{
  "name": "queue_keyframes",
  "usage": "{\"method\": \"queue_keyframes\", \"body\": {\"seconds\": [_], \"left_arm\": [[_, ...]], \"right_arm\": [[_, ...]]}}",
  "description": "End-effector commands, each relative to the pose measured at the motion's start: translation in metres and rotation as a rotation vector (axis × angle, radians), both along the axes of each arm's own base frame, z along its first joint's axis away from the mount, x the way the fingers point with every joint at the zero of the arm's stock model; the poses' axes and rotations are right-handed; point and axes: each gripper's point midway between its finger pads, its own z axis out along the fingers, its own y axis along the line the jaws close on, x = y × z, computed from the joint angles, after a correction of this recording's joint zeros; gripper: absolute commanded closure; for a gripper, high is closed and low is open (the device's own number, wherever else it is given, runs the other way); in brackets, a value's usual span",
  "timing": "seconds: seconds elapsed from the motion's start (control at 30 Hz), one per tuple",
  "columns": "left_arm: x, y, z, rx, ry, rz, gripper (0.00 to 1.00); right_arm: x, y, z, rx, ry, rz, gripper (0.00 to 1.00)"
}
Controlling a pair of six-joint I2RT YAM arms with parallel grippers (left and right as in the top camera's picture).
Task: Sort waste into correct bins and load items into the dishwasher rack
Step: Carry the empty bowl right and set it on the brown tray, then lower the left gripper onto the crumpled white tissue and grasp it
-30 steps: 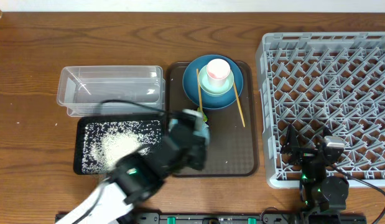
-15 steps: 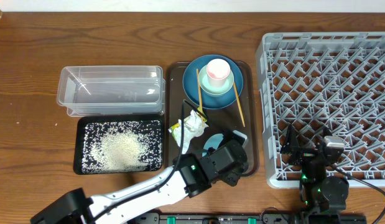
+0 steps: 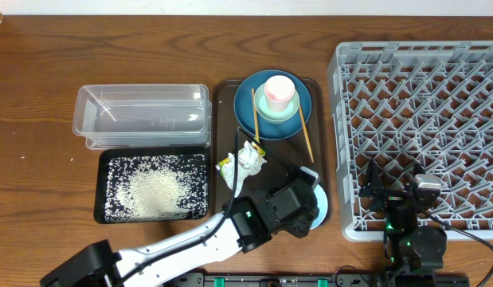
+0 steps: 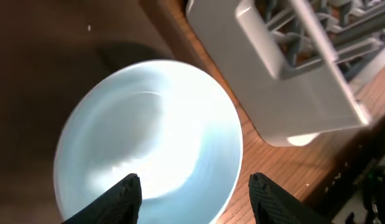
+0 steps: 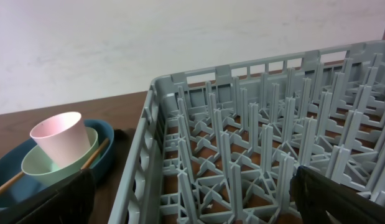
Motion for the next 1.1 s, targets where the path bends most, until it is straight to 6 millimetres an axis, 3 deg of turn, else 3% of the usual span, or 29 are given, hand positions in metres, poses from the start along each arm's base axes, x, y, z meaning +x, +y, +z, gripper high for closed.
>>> {"method": "queue_keyframes", "body": {"seconds": [0.0,0.13,0.23,0.4,0.5,0.63,0.9,1.07], "left_arm": [[0.004,-0.001,0.034,-0.032,-0.127,-0.088,0.41],[0.015,0.027,0.056,0.004,-0.209,-0.022,0.41],[0.025,0.066,0.063,0.089,-0.246,0.046,0.42],[0.035,0.120,0.060,0.244,-0.262,0.102,0.43],[0.039,0.139,0.051,0.330,-0.260,0.075,0.49],[0.044,0.147,0.037,0.408,-0.254,0.029,0.50],[0.050,0.143,-0.001,0.521,-0.192,-0.021,0.45],[0.065,0.156,-0.022,0.663,-0.210,0.014,0.44]], "right_arm": [[0.000,-0.002,0.000,-0.004,-0.001,-0.007,0.01],[0.000,-0.002,0.000,-0.004,-0.001,-0.007,0.01],[0.000,-0.002,0.000,-0.004,-0.001,-0.007,0.01],[0.000,-0.002,0.000,-0.004,-0.001,-0.007,0.01],[0.000,-0.002,0.000,-0.004,-0.001,-0.007,0.01],[0.000,-0.002,0.000,-0.004,-0.001,-0.007,0.01],[0.000,-0.002,0.000,-0.004,-0.001,-0.007,0.01],[0.000,-0.002,0.000,-0.004,-0.001,-0.007,0.01]]}}
